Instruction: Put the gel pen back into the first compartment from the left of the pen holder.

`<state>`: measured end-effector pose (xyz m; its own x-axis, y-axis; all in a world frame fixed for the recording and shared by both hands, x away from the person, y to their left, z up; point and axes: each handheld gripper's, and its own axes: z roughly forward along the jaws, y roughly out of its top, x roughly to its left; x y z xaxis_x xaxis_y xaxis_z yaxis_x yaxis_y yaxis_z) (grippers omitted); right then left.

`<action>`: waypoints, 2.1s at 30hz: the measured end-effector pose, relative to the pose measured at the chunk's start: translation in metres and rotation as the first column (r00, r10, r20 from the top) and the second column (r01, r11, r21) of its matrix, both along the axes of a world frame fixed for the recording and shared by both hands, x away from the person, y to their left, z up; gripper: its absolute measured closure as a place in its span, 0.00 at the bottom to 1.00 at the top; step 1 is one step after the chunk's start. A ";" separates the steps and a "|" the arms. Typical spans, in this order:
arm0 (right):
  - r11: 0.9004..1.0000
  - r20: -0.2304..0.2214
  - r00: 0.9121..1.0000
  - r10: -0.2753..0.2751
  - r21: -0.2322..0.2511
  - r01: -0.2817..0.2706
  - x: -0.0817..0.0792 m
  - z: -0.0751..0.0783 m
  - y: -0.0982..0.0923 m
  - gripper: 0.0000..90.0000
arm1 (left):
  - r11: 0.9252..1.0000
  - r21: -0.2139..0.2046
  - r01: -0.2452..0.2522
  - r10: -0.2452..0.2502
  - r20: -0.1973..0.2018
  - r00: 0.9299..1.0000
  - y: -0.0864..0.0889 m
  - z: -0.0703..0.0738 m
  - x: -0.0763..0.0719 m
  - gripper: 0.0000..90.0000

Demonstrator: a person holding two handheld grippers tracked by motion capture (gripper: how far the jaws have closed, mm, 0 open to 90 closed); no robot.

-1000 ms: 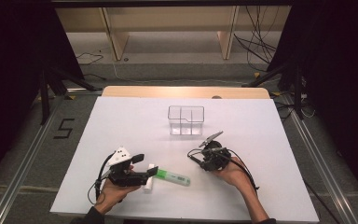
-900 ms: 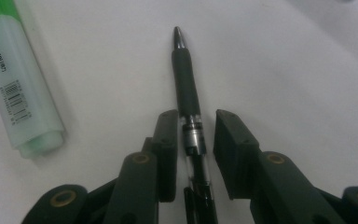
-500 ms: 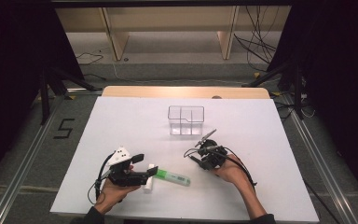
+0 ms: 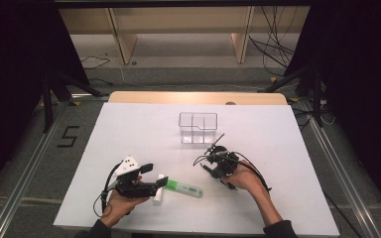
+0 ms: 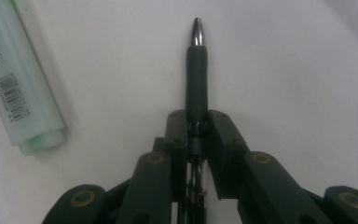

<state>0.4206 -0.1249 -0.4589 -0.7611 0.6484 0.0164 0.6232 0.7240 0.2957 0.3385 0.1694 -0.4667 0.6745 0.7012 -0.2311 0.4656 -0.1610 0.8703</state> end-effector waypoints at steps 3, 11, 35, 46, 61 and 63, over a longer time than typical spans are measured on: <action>1.000 -0.017 1.000 0.006 -0.010 -0.006 0.003 0.001 0.001 0.88 | 1.000 0.002 0.001 -0.001 0.001 1.000 0.000 0.000 0.000 0.22; 1.000 -0.030 1.000 0.006 -0.013 -0.006 0.005 0.001 0.001 0.89 | 1.000 0.002 0.001 -0.001 0.002 1.000 0.000 0.000 0.000 0.22; 0.971 0.105 0.991 -0.082 0.231 0.056 0.005 0.041 -0.022 0.89 | 1.000 0.005 -0.012 0.012 -0.001 1.000 0.001 0.000 0.000 0.22; 0.919 0.213 0.966 -0.150 0.390 0.057 0.003 0.054 -0.021 0.89 | 1.000 0.001 -0.018 0.018 0.000 1.000 0.002 0.000 0.001 0.22; 0.817 0.278 0.915 -0.294 0.570 0.089 0.018 0.068 -0.011 0.89 | 1.000 -0.001 -0.015 0.015 -0.001 1.000 0.001 0.000 0.000 0.22; 0.802 0.268 0.914 -0.305 0.590 0.095 0.023 0.070 -0.009 0.89 | 1.000 -0.001 -0.015 0.015 -0.001 1.000 0.001 0.000 0.000 0.22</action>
